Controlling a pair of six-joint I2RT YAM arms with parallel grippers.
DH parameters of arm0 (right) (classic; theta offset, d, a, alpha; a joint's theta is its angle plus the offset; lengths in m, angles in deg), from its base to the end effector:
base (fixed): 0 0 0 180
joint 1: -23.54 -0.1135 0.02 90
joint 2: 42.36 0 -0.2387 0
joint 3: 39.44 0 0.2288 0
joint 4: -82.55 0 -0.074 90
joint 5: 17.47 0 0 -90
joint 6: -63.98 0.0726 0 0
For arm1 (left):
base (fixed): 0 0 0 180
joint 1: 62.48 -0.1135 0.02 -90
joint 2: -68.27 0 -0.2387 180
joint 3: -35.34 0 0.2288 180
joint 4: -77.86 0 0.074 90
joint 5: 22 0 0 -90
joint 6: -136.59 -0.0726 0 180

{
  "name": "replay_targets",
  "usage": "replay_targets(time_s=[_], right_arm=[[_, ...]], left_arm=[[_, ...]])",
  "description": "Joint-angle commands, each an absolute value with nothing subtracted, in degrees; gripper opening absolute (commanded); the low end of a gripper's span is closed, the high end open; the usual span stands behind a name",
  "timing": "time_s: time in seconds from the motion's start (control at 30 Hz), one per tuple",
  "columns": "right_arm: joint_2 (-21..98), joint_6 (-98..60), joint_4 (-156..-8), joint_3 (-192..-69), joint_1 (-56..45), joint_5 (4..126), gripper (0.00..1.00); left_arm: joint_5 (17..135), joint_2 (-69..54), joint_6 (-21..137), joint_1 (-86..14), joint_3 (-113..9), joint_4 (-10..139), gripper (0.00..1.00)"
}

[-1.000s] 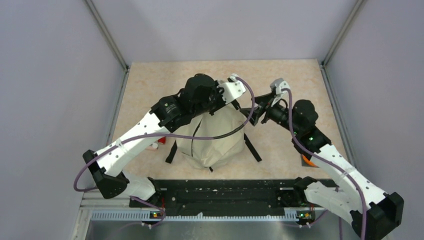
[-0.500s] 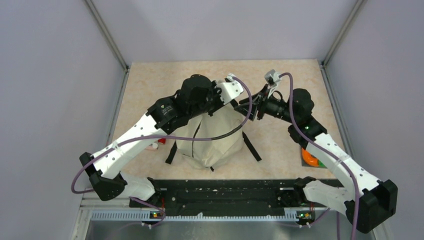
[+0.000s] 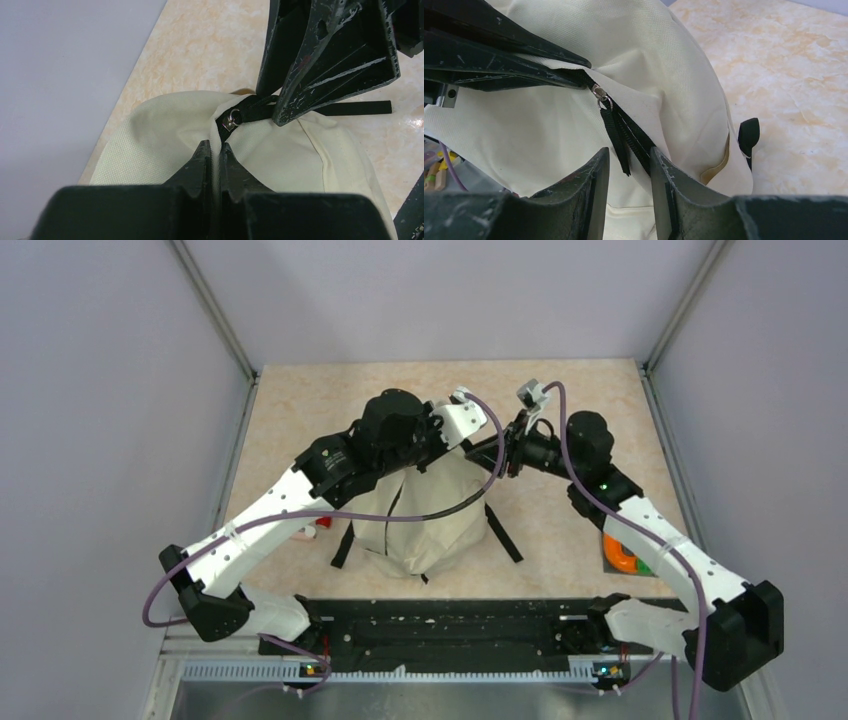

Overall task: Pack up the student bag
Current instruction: Zip the student bag at the center of the board.

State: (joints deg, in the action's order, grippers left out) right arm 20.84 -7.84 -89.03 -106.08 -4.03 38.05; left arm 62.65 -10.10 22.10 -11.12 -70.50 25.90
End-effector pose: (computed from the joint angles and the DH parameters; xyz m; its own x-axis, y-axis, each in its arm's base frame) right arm 0.2240 0.1633 0.3287 -0.3481 0.1084 -0.9312 -0.8135 0.4588 0.3575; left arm 0.1976 -0.2364 0.3922 0.0649 0.5798 -0.8121 0.7668 0.4919 0.4124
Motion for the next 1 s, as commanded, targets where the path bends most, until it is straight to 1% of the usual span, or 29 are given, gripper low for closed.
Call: replay_targets(time_s=[0.0, 0.17, 0.23, 0.33, 0.4, 0.53, 0.63, 0.73, 0.97], right_arm=[[22.1, -9.3, -90.4, -109.3, -3.8, 37.4, 0.35], [23.1, -9.7, -90.7, -110.2, -5.2, 37.7, 0.34], [23.5, -10.1, -90.1, -110.7, -5.8, 39.4, 0.28], [23.7, -10.3, -89.0, -111.2, -5.9, 42.2, 0.15], [23.2, -10.3, -88.1, -111.3, -5.9, 44.4, 0.12], [21.3, -9.6, -85.6, -111.1, -5.9, 50.1, 0.0], [20.2, -9.4, -82.6, -111.4, -5.9, 56.4, 0.0], [19.2, -9.9, -79.5, -111.1, -5.9, 60.1, 0.0], [18.6, -10.1, -75.5, -109.6, -5.8, 59.4, 0.0]], left_arm=[[62.4, -7.8, 22.2, -11.6, -72.0, 30.0, 0.0], [62.5, -8.0, 22.2, -11.6, -72.1, 30.0, 0.0], [62.5, -7.9, 22.2, -11.6, -72.1, 30.0, 0.0], [62.3, -7.9, 22.2, -11.6, -72.1, 29.9, 0.0], [62.0, -7.8, 22.0, -11.6, -72.2, 29.8, 0.0], [61.3, -7.5, 21.8, -11.6, -72.2, 29.6, 0.0], [60.8, -7.2, 21.6, -11.6, -72.4, 29.8, 0.0], [59.8, -6.9, 21.2, -11.6, -72.7, 30.2, 0.0], [56.7, -6.6, 20.1, -11.6, -72.9, 30.2, 0.0]])
